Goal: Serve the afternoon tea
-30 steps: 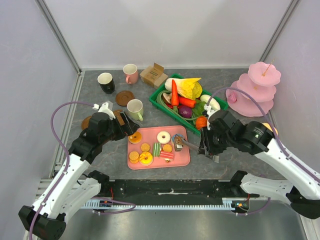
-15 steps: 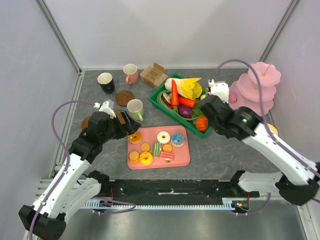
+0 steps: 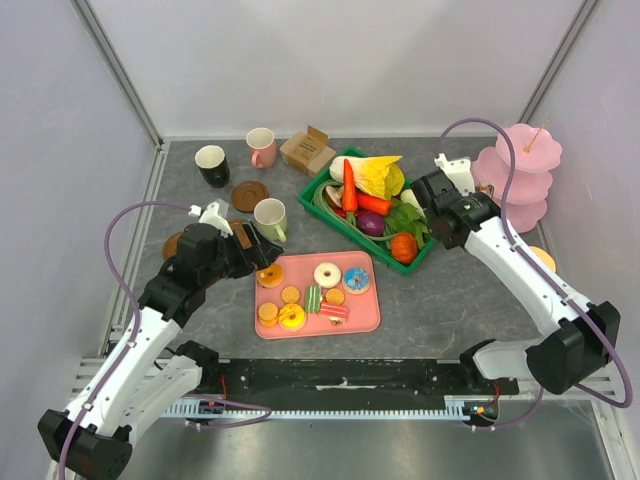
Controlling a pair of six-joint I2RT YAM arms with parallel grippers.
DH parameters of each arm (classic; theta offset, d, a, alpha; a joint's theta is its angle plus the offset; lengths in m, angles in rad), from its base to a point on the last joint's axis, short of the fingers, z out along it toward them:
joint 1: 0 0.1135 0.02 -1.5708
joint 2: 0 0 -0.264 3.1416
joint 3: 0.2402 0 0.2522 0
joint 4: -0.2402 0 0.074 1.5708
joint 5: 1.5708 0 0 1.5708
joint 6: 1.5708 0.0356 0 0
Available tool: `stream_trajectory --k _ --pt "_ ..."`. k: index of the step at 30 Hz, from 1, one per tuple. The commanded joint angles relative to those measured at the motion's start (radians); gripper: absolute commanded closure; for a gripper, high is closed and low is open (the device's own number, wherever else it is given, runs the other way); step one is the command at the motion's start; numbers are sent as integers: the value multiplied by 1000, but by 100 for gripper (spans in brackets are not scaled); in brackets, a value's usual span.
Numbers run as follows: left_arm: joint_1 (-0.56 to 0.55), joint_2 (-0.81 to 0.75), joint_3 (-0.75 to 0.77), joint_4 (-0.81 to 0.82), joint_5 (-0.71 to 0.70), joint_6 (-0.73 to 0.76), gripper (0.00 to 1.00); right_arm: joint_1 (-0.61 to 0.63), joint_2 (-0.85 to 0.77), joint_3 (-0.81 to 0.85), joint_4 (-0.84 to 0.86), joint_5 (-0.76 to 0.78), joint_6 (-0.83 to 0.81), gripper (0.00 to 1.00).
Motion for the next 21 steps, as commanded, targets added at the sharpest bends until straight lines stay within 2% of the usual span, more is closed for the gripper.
stream_trajectory --k 1,13,21 --pt "4 0 -17 65 32 -15 3 -55 20 -40 111 -36 -120 71" --pt "2 -1 -23 74 32 -17 3 -195 114 -63 224 -120 -201 72" --pt "2 6 -23 85 35 -17 3 -193 22 -74 240 -222 -226 73"
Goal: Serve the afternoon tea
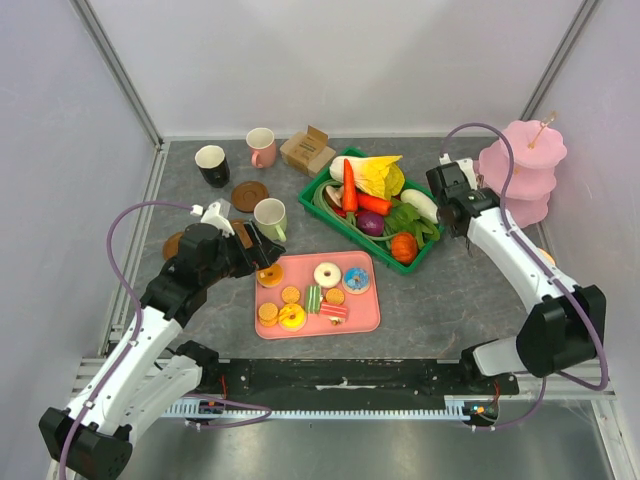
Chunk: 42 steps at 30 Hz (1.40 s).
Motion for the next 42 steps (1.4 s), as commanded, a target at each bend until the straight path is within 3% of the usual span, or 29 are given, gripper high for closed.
stream_trajectory --k 1,7,14,24,38,42 --pt "2 5 -3 44 21 -17 3 -4 -82 6 40 -58 -34 73" --pt "4 5 1 46 21 -17 3 -4 -128 3 75 -141 -76 73" --pt "4 -1 2 48 22 -15 3 -5 -29 26 75 -112 -108 72" --pt "4 -13 -4 46 29 -15 3 -15 172 126 65 100 -113 70" --pt "4 2 -6 54 29 -15 3 -74 289 149 86 217 -162 61" --pt "4 0 -6 54 32 -15 3 -76 291 150 92 183 -165 55"
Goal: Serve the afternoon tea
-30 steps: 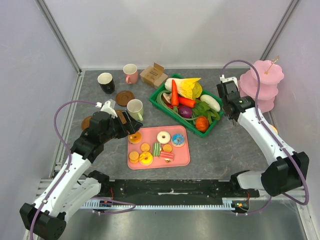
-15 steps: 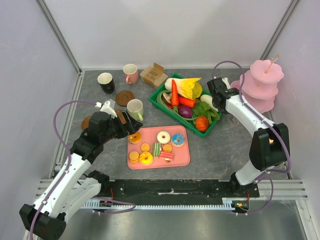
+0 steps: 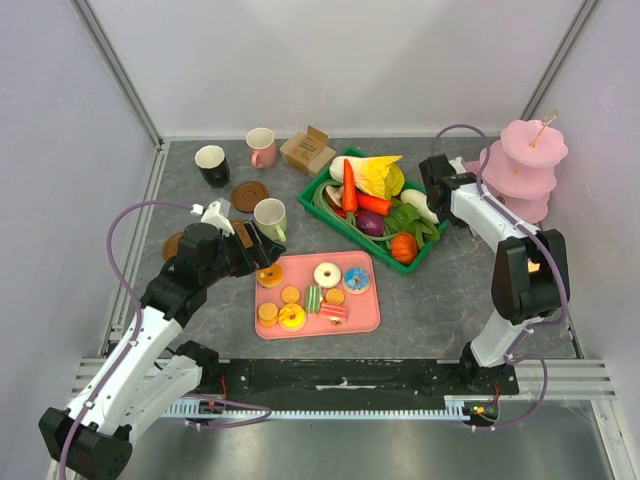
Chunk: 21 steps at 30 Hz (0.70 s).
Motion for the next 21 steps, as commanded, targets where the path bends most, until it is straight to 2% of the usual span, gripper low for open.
stream_trajectory --k 1,13,21 --pt "2 -2 -6 40 24 -15 3 -5 -13 47 45 13 -19 54" --pt "2 -15 -6 29 24 -16 3 -5 -134 25 92 -203 -16 53" --pt "4 -29 4 22 27 -15 3 -5 -212 30 92 -261 10 54"
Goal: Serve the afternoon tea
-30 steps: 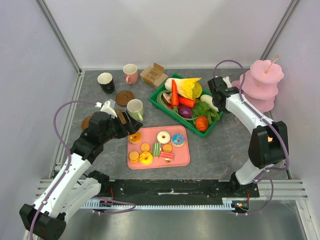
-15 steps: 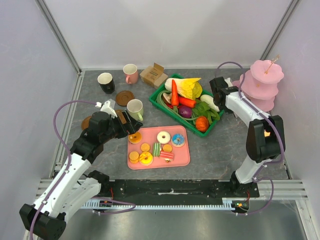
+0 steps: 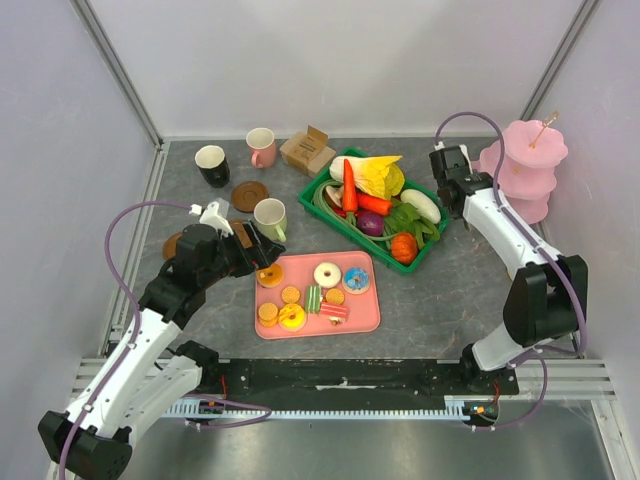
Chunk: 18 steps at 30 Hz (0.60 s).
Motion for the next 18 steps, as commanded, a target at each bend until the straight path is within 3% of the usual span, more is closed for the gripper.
stream_trajectory --k 1,8,18 --pt "2 -16 4 21 27 -16 3 0 -97 31 38 -73 19 54" --pt "2 -16 11 -1 22 -16 3 2 -321 22 76 -361 54 55" --pt "4 -39 37 -45 14 -20 3 54 -550 6 58 -938 138 55"
